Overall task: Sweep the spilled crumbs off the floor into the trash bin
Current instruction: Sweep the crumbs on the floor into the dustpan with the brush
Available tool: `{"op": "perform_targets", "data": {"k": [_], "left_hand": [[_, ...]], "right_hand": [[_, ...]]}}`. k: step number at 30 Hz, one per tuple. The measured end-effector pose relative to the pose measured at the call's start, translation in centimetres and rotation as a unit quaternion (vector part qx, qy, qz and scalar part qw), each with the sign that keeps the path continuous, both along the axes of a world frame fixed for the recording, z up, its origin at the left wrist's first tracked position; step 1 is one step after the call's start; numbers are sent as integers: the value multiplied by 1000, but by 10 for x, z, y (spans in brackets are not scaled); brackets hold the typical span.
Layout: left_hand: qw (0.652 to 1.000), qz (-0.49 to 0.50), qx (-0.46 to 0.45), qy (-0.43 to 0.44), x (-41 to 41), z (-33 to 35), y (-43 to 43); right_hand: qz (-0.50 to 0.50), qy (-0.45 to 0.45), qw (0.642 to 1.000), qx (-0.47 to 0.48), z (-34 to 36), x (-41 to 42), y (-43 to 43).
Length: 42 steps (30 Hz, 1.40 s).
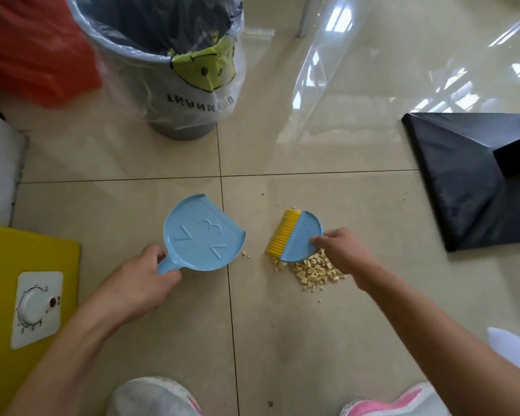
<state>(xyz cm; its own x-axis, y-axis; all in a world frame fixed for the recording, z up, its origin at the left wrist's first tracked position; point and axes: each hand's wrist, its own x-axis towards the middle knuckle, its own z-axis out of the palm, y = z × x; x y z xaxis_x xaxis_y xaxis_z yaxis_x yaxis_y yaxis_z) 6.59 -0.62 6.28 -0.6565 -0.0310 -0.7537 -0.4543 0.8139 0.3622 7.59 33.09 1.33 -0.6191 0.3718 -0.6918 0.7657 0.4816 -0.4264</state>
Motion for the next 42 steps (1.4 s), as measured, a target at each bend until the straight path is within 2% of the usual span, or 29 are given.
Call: {"op": "perform_targets", "data": {"k": [2, 4, 8, 11, 18, 21, 27, 31, 33, 37, 39, 42], "left_hand": [[1000, 6, 1, -5, 5, -6, -4], [1000, 12, -4, -1, 6, -9, -8], [1000, 18, -13, 18, 0, -7, -11], [999, 21, -7, 40, -4, -4, -11], [998, 27, 19, 55, -5, -8, -13], [998, 28, 25, 45, -4, -10, -12], [998, 37, 36, 34, 0, -14, -9], [998, 31, 41, 29, 3, -15, -8], [998, 31, 47, 27, 5, -16, -9], [998, 4, 52, 21, 6, -21, -5], [998, -28, 61, 19, 9, -24, 0], [995, -64, 72, 37, 20, -29, 4]], "right_hand": [[2, 13, 999, -39, 16, -2, 8], [44, 9, 997, -59, 30, -3, 2], [210, -8, 977, -25, 16, -3, -53], [271, -10, 962, 38, -8, -8, -77], [220, -77, 966, 115, -6, -29, -13], [160, -72, 982, 63, 6, -27, 6], [33, 51, 994, -90, 12, -73, -39], [-66, 8, 989, -134, -19, -91, -60], [-127, -27, 976, -174, -26, -75, -44], [-197, -51, 960, -194, -19, -23, -9], [-212, -29, 952, -218, -7, 0, 0], [-197, 60, 952, -228, 26, 13, 12]]}}
